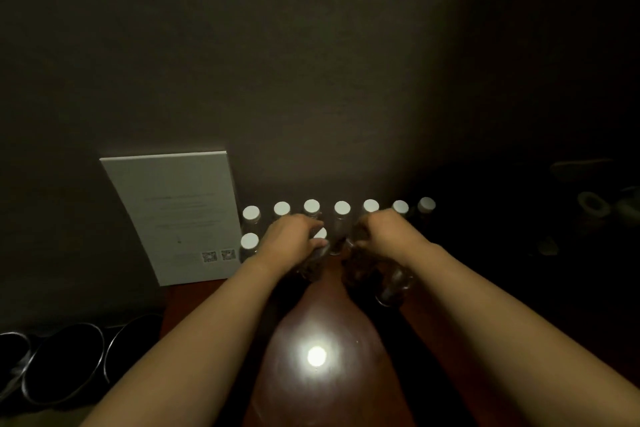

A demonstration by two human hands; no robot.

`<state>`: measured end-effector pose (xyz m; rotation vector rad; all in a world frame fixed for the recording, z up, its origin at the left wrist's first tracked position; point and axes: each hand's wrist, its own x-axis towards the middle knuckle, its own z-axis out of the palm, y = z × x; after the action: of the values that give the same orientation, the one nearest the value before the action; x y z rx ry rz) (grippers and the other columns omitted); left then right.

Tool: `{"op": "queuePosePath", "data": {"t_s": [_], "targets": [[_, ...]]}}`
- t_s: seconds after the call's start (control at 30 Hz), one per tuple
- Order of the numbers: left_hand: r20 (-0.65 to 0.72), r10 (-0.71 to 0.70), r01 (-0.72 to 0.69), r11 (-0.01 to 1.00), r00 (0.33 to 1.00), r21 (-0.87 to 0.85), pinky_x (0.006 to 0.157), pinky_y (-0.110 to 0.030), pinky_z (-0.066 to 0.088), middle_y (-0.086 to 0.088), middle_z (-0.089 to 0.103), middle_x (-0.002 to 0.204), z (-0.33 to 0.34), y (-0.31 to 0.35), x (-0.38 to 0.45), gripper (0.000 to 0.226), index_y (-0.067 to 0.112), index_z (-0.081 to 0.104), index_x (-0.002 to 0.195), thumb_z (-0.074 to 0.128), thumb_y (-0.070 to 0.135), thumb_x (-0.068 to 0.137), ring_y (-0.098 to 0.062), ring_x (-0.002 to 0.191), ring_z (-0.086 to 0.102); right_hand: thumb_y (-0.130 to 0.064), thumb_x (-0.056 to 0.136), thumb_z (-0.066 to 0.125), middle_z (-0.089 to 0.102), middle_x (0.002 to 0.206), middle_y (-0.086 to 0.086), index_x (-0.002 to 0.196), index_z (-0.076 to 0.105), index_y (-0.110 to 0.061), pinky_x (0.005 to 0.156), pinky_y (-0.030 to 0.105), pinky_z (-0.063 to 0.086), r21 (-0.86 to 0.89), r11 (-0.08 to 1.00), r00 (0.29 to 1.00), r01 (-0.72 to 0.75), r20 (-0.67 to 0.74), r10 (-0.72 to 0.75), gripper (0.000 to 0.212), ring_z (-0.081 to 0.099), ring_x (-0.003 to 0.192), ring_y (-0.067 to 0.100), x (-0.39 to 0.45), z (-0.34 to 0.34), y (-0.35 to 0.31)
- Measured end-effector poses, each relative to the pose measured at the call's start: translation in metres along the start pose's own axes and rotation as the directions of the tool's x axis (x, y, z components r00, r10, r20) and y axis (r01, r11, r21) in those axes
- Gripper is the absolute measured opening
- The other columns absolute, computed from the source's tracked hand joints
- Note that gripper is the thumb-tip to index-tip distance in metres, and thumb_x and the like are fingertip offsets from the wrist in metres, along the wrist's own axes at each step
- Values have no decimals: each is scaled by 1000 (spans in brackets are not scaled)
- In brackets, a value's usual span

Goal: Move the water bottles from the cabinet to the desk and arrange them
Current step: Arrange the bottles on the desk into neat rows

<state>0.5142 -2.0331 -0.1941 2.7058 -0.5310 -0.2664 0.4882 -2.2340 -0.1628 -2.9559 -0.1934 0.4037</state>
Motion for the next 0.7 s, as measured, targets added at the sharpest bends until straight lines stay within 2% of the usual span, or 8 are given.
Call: {"op": "queuePosePath", "data": {"t_s": [0.1, 0.17, 0.27, 0.4, 0.57, 0.7], "targets": [[29, -21, 22, 1000, 999, -11, 80, -34, 52, 1, 71, 104, 3, 3, 4, 27, 30, 70, 108, 66, 46, 88, -22, 101, 64, -28, 89, 57, 69, 95, 8, 108, 69, -18, 79, 38, 56, 15, 1000, 995, 2, 102, -3, 25, 65, 87, 25, -8, 0, 9], [28, -43, 44, 999, 999, -28, 77, -29, 48, 2, 72, 102, 3, 1, 6, 27, 29, 71, 107, 68, 47, 87, -21, 101, 64, -27, 90, 54, 68, 94, 5, 108, 69, -23, 79, 38, 56, 58, 998, 992, 14, 123, -21, 24, 65, 85, 23, -9, 2, 14], [26, -74, 75, 996, 997, -53, 76, -27, 44, 2, 73, 109, 2, -3, 8, 39, 32, 69, 120, 71, 48, 84, -21, 107, 64, -28, 91, 54, 65, 88, 1, 102, 68, -22, 74, 33, 51, 81, 995, 994, 55, 86, -62, 19, 63, 84, 22, -6, 4, 16], [34, -82, 84, 994, 996, -64, 90, -34, 51, 2, 72, 114, 1, -4, 9, 44, 33, 67, 123, 73, 48, 82, -20, 112, 63, -26, 89, 57, 59, 77, 2, 79, 58, -19, 64, 29, 40, 40, 996, 995, 78, 57, -80, 12, 61, 78, 25, 2, 2, 8], [44, -98, 101, 992, 994, -76, 93, -33, 50, 5, 71, 117, 2, -6, 11, 47, 34, 66, 125, 75, 47, 81, -17, 113, 62, -25, 90, 60, 57, 76, 6, 80, 60, -14, 63, 29, 38, 44, 996, 996, 82, 42, -84, 14, 57, 78, 25, 12, 2, 1], [39, -97, 100, 992, 994, -79, 89, -30, 50, 6, 72, 113, 3, -6, 12, 44, 36, 67, 123, 74, 47, 81, -17, 110, 63, -24, 87, 61, 55, 72, 5, 71, 54, -15, 63, 30, 38, 81, 994, 996, 71, 53, -75, 20, 55, 75, 25, 22, 8, -2]]}}
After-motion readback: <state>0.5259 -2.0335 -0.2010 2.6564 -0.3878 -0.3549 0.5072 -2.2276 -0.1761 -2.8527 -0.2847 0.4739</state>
